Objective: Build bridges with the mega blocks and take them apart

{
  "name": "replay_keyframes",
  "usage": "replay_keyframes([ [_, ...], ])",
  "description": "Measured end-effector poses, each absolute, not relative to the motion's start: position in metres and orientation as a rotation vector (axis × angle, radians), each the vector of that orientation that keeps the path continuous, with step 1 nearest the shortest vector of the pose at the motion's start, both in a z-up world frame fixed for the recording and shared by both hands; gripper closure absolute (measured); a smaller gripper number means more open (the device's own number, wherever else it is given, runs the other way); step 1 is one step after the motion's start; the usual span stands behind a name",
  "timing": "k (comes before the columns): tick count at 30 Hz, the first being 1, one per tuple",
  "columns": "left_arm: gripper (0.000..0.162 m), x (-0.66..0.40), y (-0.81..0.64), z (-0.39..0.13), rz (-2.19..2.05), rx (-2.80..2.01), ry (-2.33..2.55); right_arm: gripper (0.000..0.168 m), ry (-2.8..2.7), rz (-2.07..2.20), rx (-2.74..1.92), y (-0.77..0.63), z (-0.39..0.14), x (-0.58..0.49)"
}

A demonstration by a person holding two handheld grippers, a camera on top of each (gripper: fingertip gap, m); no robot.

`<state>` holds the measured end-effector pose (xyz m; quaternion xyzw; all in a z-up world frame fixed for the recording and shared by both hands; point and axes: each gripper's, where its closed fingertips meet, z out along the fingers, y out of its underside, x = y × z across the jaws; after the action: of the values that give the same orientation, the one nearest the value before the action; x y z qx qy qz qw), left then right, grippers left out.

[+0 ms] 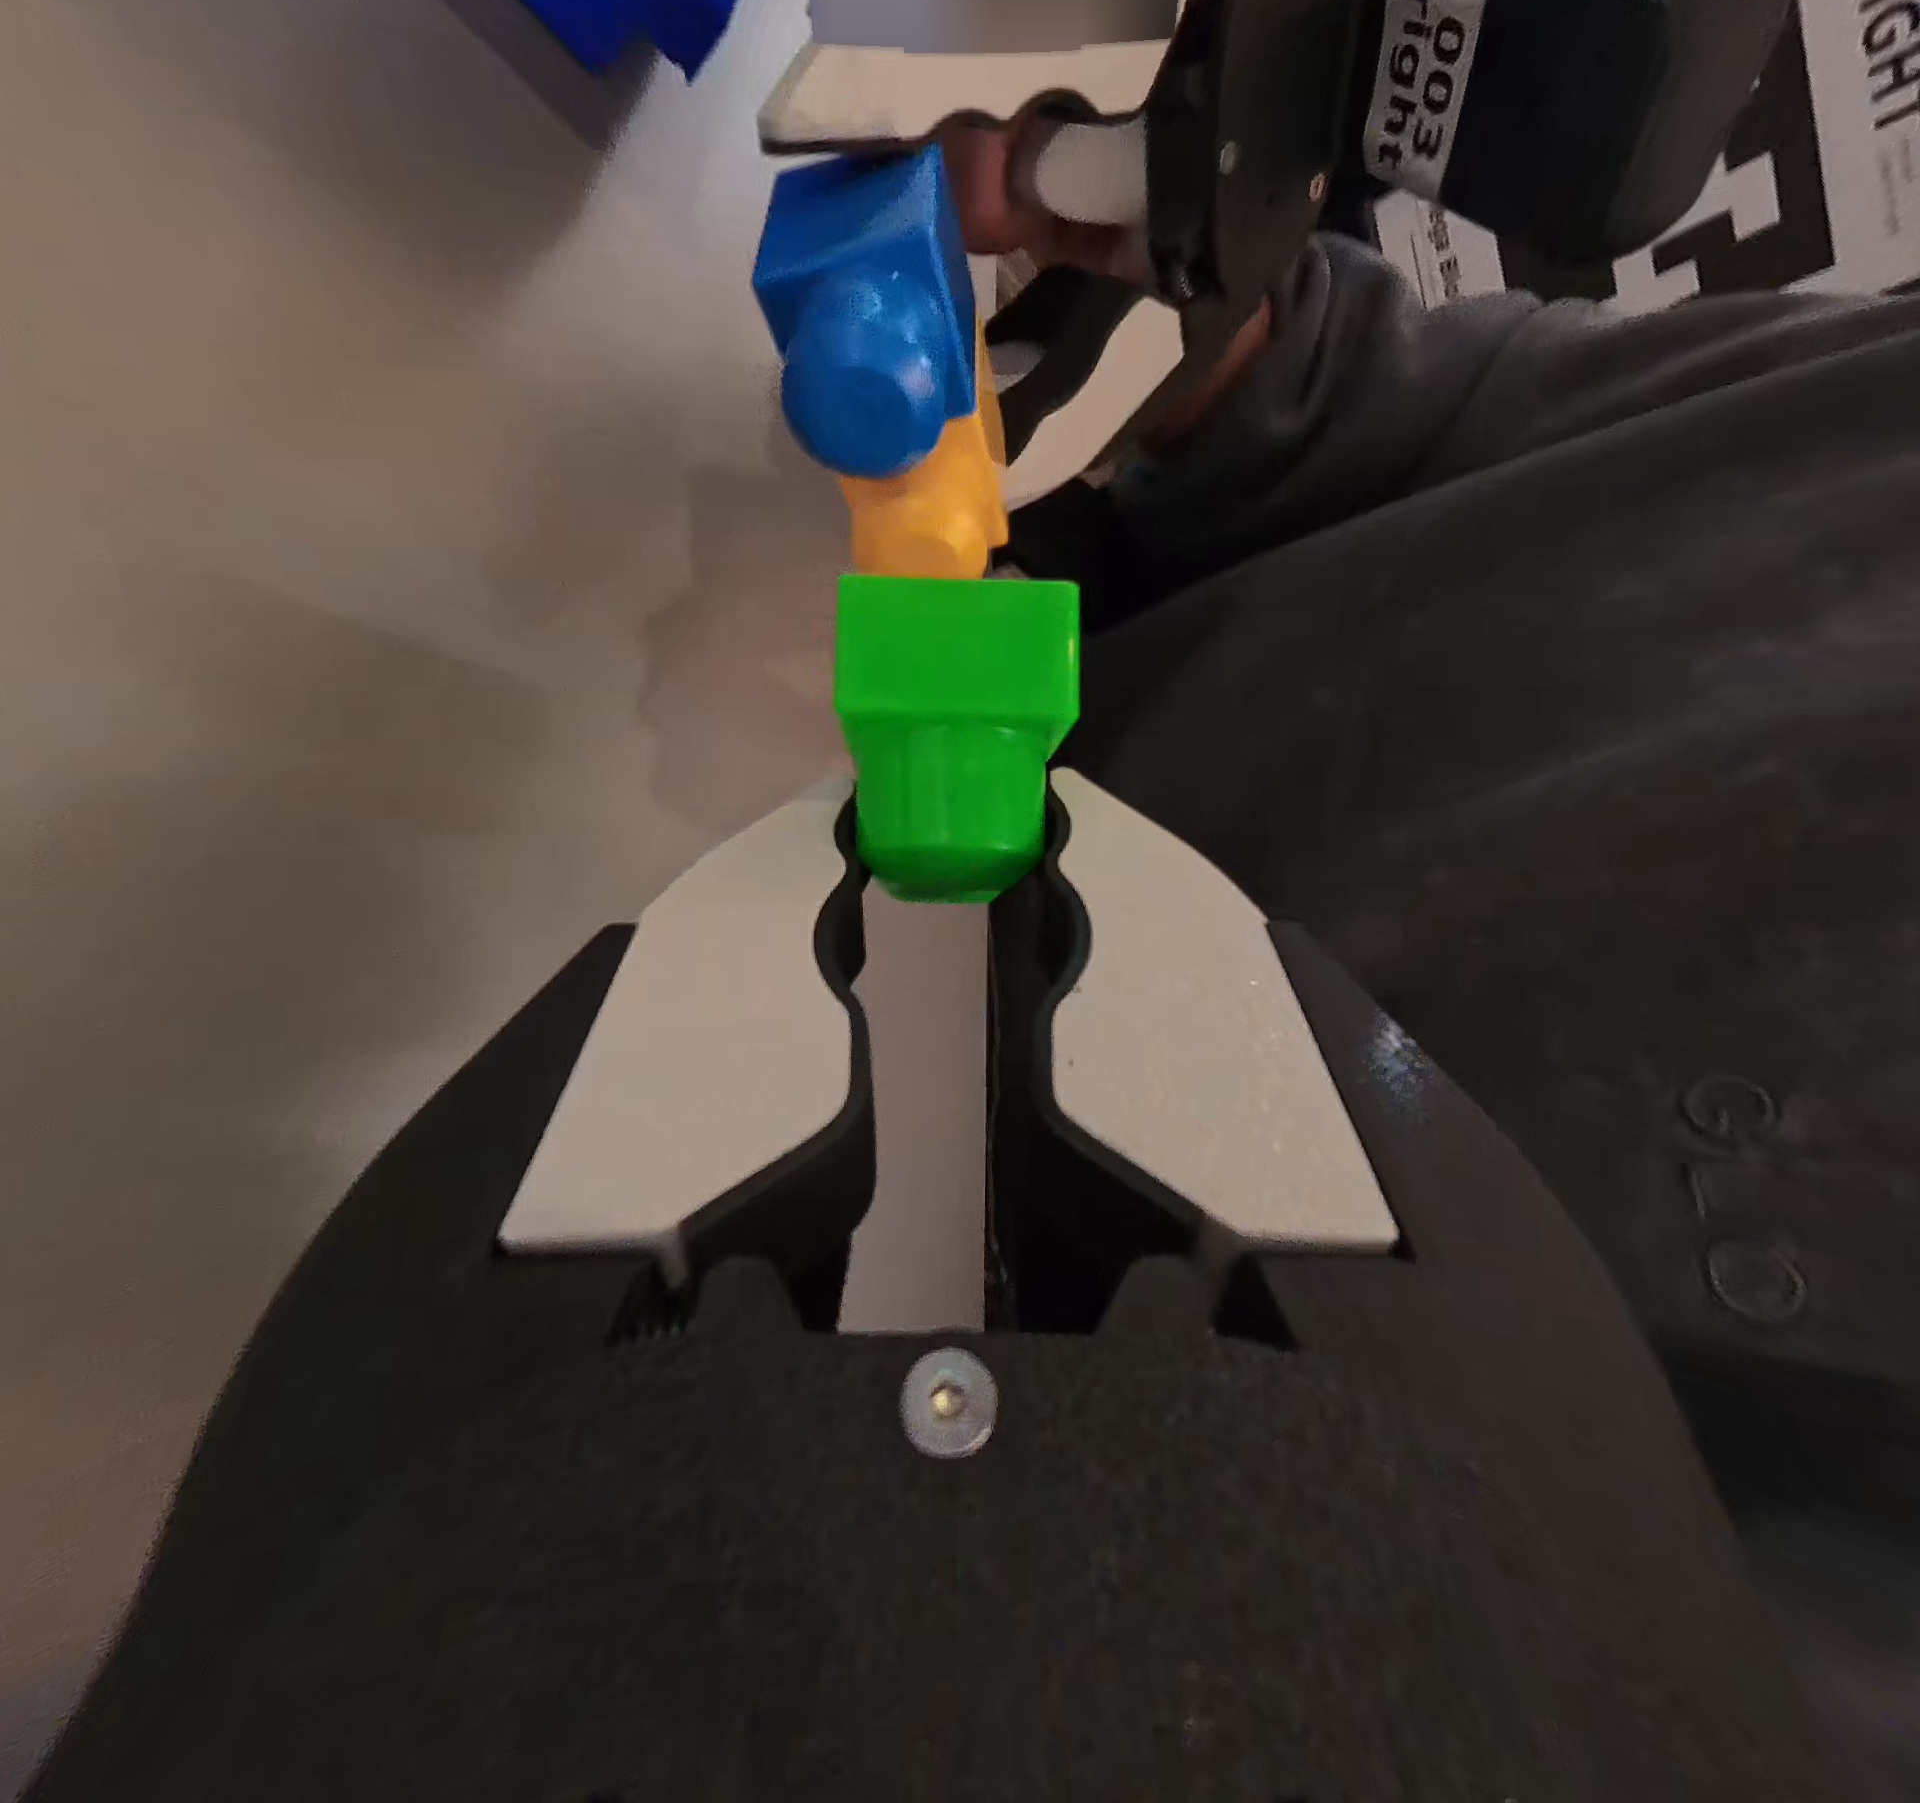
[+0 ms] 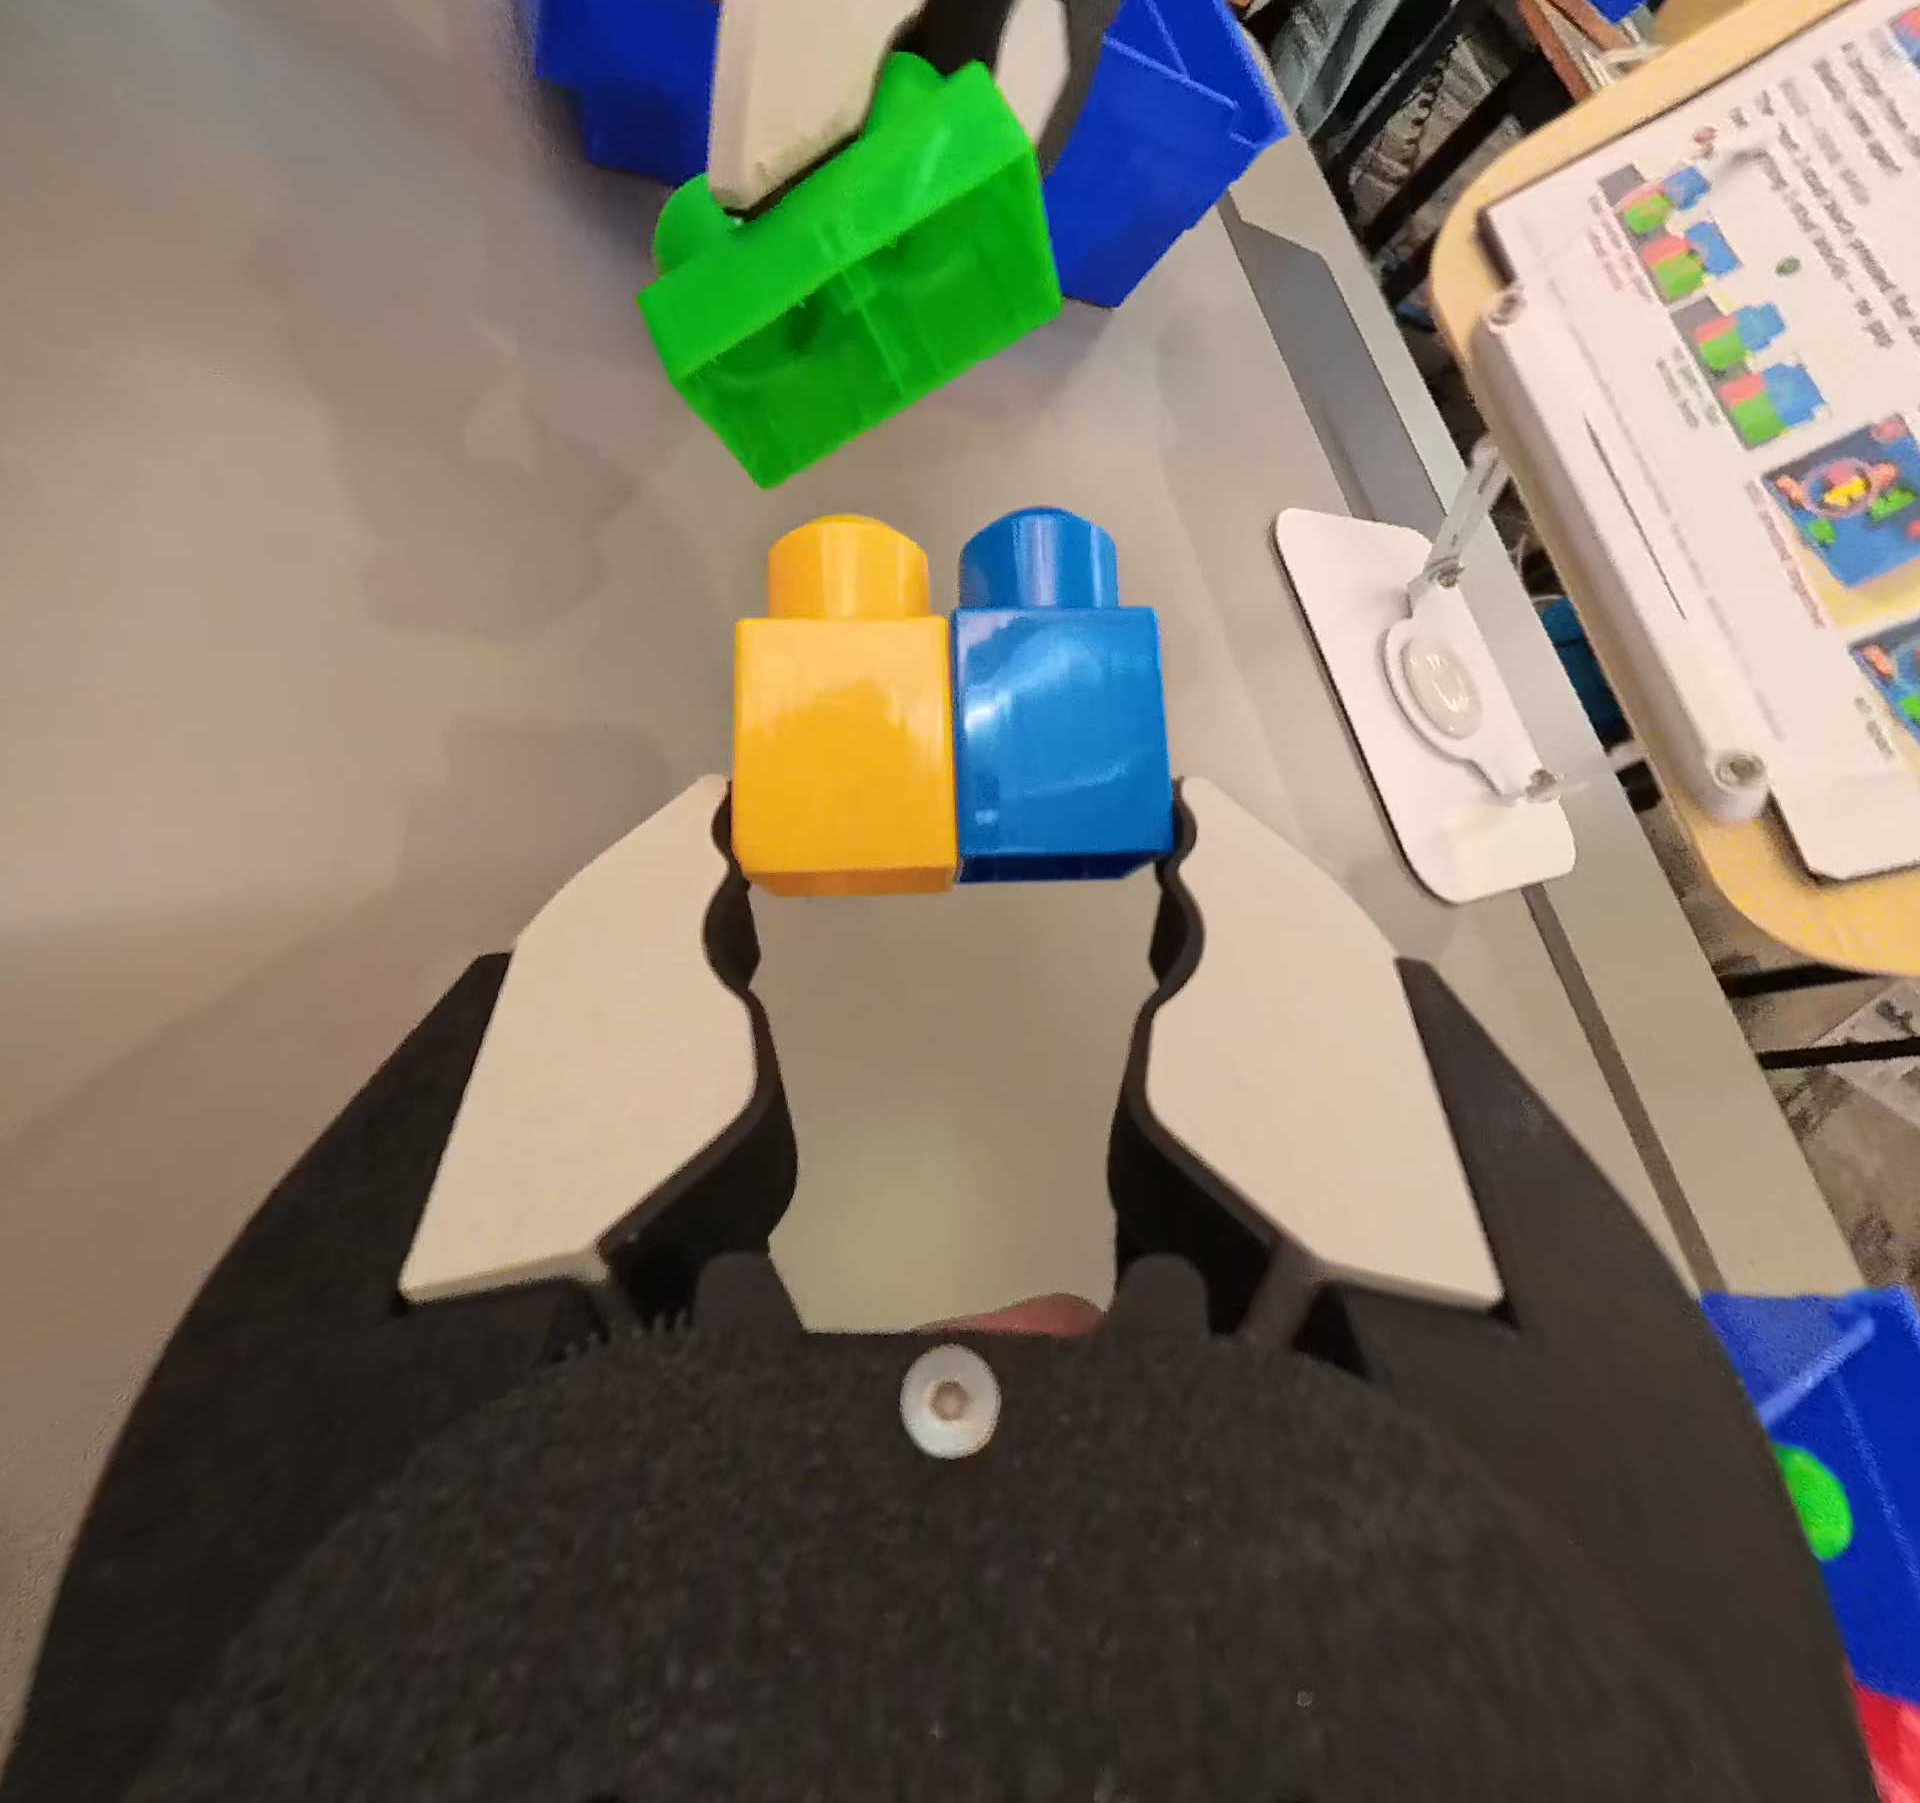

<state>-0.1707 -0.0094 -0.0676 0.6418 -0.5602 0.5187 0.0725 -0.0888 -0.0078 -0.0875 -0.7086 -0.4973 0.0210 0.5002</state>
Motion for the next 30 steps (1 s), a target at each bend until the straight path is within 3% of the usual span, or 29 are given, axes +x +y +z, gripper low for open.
replay_keyframes([
  [30, 0.133, -0.167, 0.005, -0.094, 1.463, 1.737, -1.694, 0.094, -1.502, -0.088, -1.590, 0.020, -0.101, -0.127],
])
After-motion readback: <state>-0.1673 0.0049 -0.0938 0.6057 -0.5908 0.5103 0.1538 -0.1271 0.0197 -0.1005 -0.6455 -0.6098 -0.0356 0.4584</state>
